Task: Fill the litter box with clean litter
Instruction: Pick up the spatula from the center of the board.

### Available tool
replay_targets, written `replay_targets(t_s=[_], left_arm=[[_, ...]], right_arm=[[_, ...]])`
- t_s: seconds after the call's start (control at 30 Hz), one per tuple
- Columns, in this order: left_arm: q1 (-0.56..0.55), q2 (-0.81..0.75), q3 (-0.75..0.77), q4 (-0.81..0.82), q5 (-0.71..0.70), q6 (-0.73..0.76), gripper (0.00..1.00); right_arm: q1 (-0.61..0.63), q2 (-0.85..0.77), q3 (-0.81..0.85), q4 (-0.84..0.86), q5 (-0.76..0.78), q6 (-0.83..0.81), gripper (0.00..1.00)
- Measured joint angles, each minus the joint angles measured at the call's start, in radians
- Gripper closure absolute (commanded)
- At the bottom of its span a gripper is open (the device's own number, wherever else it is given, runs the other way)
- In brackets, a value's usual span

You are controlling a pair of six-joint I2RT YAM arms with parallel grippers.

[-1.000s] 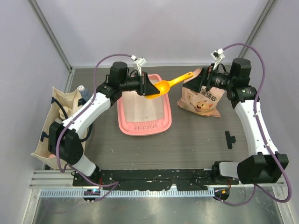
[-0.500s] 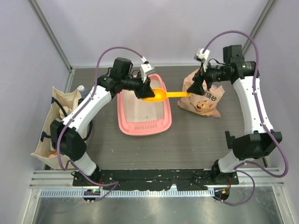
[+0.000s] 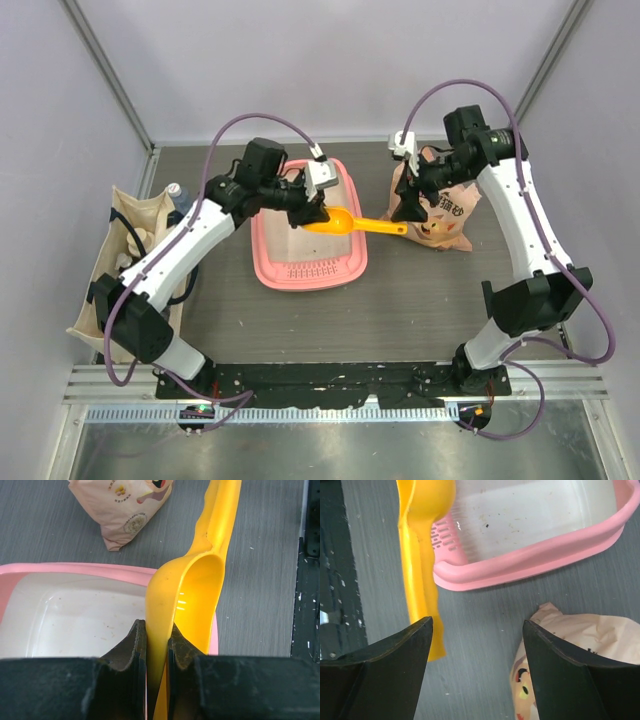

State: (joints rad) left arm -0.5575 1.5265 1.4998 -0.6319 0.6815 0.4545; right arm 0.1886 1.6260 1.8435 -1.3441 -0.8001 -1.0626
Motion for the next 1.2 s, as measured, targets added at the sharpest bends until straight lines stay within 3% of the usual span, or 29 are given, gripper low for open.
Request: replay_targets(t_s=[0.07,0.13,0.2,0.27,0.43,0.6,0.87,1.0,1.2], left_arm=[[-0.004,-0.002,-0.011,0.020,-0.013,-0.006,1.00],[-0.004,-0.018,-0.052,0.077,-0.040,-0.048,1.00],[-0.002,-0.048,-0.121,0.154,-0.071,-0.135,1.00],[0.002,-0.066,-0.167,0.225,-0.099,-0.246,1.00],[0.003,-0.056,-0.178,0.370,-0.150,-0.591,1.00],[0.003,-0.008,-0.172,0.488,-0.169,-0.855,1.00],[0.004,0.094,-0.107,0.556,-0.201,-1.049,1.00],[0.005,0.122,-0.065,0.584,-0.204,-1.079,1.00],[0.011,0.127,-0.048,0.606,-0.190,-1.070,1.00]], right_arm=[[-0.018,-0.001,-0.002,-0.002,-0.028,0.058,0.19],[-0.091,-0.021,-0.042,0.090,-0.100,0.225,0.15],[-0.189,-0.068,-0.139,0.276,-0.145,0.465,0.07],[-0.269,-0.145,-0.306,0.587,-0.140,0.762,0.04],[-0.274,-0.248,-0.540,1.169,-0.085,1.375,0.03],[-0.240,-0.254,-0.620,1.509,-0.019,1.707,0.03],[-0.188,-0.257,-0.649,1.643,0.026,1.857,0.07],[-0.167,-0.259,-0.669,1.641,0.035,1.863,0.07],[-0.170,-0.257,-0.616,1.566,-0.009,1.764,0.21]])
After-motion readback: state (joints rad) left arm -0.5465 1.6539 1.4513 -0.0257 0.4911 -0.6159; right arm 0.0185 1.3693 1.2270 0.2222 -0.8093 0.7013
